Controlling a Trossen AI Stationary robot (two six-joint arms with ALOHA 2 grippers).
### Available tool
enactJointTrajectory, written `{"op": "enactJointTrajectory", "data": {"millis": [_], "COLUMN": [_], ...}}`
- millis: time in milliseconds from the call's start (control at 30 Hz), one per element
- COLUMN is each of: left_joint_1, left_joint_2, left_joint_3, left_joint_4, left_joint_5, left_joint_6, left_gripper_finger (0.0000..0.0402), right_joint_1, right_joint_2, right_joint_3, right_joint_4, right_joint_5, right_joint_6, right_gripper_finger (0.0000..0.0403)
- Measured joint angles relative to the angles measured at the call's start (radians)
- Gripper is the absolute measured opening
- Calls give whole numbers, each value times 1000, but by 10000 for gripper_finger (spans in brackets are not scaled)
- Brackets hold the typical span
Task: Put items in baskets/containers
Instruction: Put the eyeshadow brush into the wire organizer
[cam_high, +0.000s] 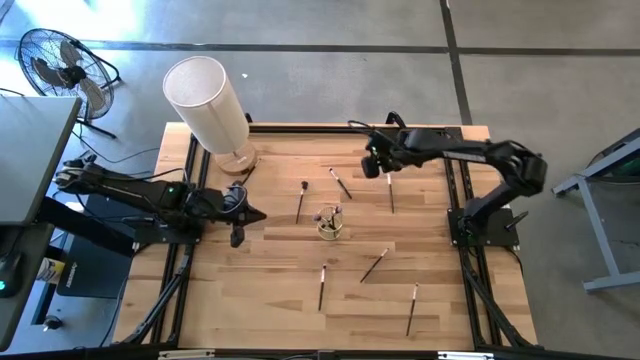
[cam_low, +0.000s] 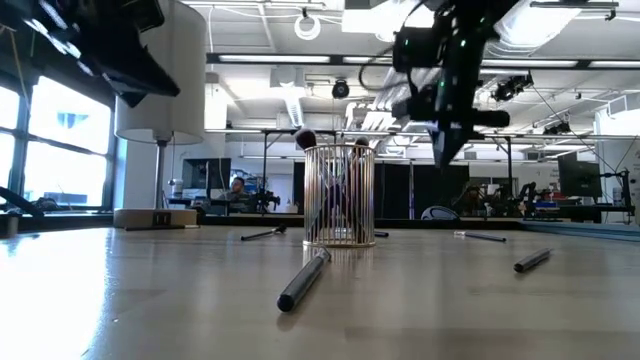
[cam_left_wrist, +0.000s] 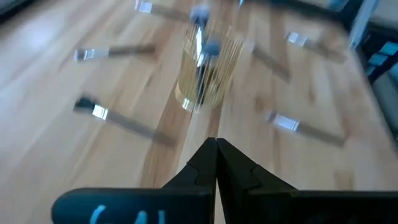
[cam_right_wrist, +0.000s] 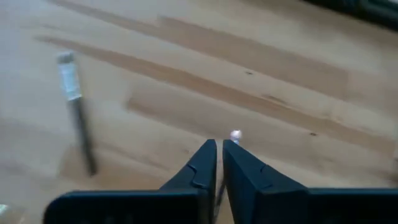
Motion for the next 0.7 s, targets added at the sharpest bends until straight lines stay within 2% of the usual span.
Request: {"op": "enactJointTrajectory", "data": {"millis": [167,433,567,700], "left_joint_1": [0,0,0,0], "left_joint_2": [1,1,1,1], "left_joint_3": [0,0,0,0], "left_joint_4": [-18,-27,-31,-31], "left_joint_5": [13,22,17,15], "left_joint_6": [0,-1,-3,-8], "left_gripper_finger": [0,0,0,0], "right_joint_1": [-87,-160,-169,-174], "right_joint_2": [97,206,248,286], "right_joint_3": [-14,-25,-25,-25], "right_joint_4": [-9,20,58,77], "right_joint_5": [-76,-88,-117,-155], "right_joint_6": [-7,-57,-78,-85], "right_gripper_finger": [70,137,154,152]}}
